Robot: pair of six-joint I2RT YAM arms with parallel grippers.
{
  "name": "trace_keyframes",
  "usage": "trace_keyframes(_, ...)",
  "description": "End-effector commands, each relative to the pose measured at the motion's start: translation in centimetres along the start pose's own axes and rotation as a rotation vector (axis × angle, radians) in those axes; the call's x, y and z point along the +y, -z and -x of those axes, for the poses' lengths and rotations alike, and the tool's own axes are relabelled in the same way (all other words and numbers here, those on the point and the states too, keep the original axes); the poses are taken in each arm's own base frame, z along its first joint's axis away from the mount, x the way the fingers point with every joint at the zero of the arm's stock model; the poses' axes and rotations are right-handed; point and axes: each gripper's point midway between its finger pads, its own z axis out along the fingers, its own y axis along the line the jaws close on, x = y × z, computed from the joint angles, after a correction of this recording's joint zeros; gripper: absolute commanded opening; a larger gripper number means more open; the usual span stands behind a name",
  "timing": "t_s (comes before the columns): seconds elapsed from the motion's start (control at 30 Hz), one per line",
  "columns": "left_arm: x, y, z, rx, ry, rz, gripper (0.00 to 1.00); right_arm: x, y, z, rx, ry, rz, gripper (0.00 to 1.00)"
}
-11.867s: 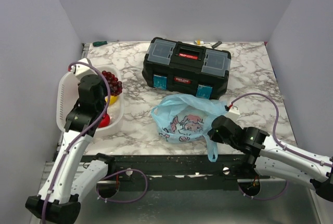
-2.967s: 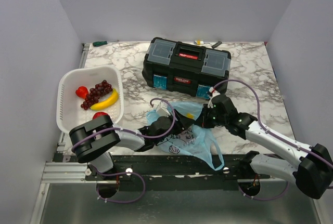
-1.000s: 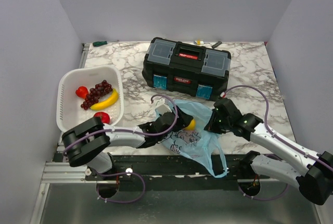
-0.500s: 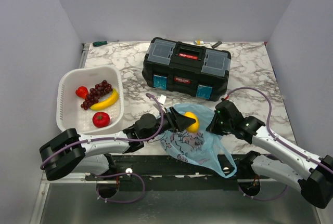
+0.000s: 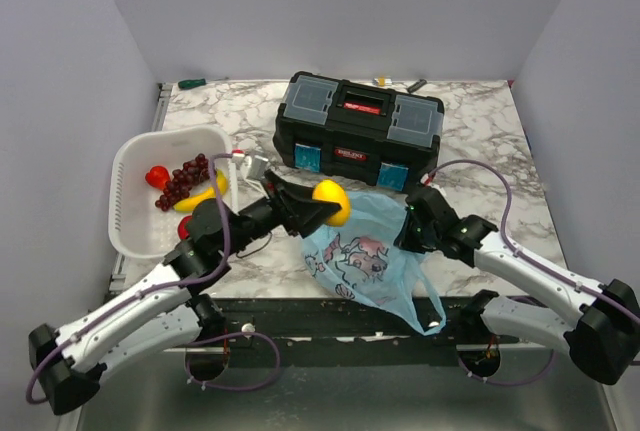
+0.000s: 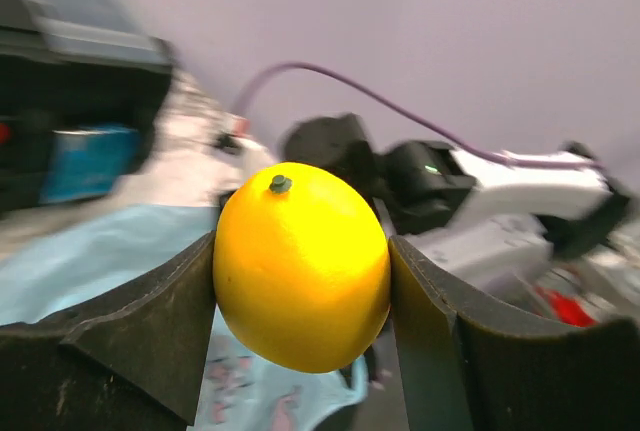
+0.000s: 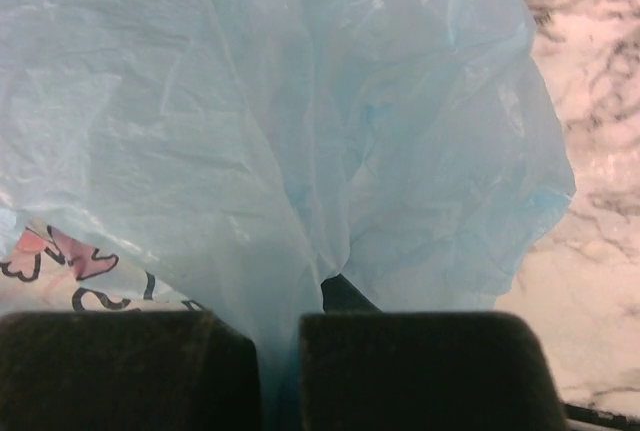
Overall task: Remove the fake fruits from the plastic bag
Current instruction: Place the fake fruit in the bin.
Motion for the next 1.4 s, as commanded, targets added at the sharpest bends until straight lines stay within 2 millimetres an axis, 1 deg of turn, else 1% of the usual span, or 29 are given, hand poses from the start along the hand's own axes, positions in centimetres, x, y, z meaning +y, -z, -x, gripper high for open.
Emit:
trace_keyframes(0.0,10.3,6.1,1.5,0.004,-0.194,0.537,0.28,2.7,-0.2,2.1,-0.035,0.096,0.072,0.03)
trace_keyframes(0.07,12.3,8.8,3.5,-0.061,-0.224,0.674,0.28,3.8,-0.3,2.3,-0.021,0.124,0.11,0.04)
trace_keyframes(0.17,14.7,13.1,5.8,-0.166,-0.244,0.891,0.25,5.1,-0.7,2.4,-0.003,0.155,0.152,0.06)
trace_keyframes(0.2,15.2,14.3,6.4,-0.2,-0.245,0.955,0.23,5.2,-0.8,2.6,-0.004,0.161,0.146,0.06)
trace_keyframes(0.3,16.4,17.5,7.9,-0.284,-0.25,1.104,0.17,4.3,-1.1,3.3,-0.018,0.184,0.073,0.11)
trace_keyframes(0.37,16.9,18.9,8.6,-0.315,-0.253,1.181,0.14,3.4,-0.9,4.2,-0.052,0.197,0.011,0.19)
trace_keyframes(0.47,17.8,20.6,9.3,-0.329,-0.24,1.286,0.1,2.2,-0.2,5.2,-0.085,0.206,-0.068,0.36)
trace_keyframes(0.53,18.8,21.6,9.5,-0.336,-0.217,1.362,0.07,1.9,0.6,5.8,-0.107,0.208,-0.091,0.48)
trace_keyframes(0.57,19.4,22.2,9.5,-0.349,-0.191,1.396,0.07,1.8,1.0,6.1,-0.12,0.204,-0.094,0.55)
trace_keyframes(0.6,20.0,22.8,9.6,-0.367,-0.159,1.428,0.06,1.9,1.5,6.4,-0.136,0.201,-0.088,0.59)
trace_keyframes(0.63,20.6,23.4,9.6,-0.387,-0.126,1.449,0.06,2.0,2.0,6.8,-0.156,0.195,-0.08,0.62)
trace_keyframes(0.7,21.7,24.9,9.5,-0.45,-0.034,1.498,0.06,2.4,3.0,7.2,-0.186,0.188,-0.052,0.66)
trace_keyframes(0.77,22.5,25.7,9.4,-0.5,0.034,1.504,0.06,2.6,3.9,7.5,-0.208,0.177,-0.023,0.67)
trace_keyframes(0.83,23.6,26.2,8.9,-0.531,0.094,1.51,0.07,2.6,4.7,7.6,-0.229,0.163,-0.005,0.71)
trace_keyframes(1.03,27.2,27.8,6.1,-0.512,0.276,1.59,0.13,2.7,6.5,7.7,-0.272,0.134,0.051,0.75)
trace_keyframes(1.13,28.3,28.6,4.7,-0.502,0.366,1.629,0.15,2.9,7.3,8.0,-0.304,0.125,0.084,0.76)
trace_keyframes(1.23,29.1,29.0,3.8,-0.473,0.426,1.663,0.23,2.9,7.9,8.2,-0.329,0.121,0.099,0.78)
trace_keyframes(1.3,29.5,28.9,3.3,-0.456,0.473,1.672,0.26,2.9,8.3,8.4,-0.347,0.116,0.109,0.79)
trace_keyframes(1.37,29.8,28.8,2.8,-0.438,0.51,1.67,0.33,3.0,8.5,8.5,-0.355,0.113,0.117,0.79)
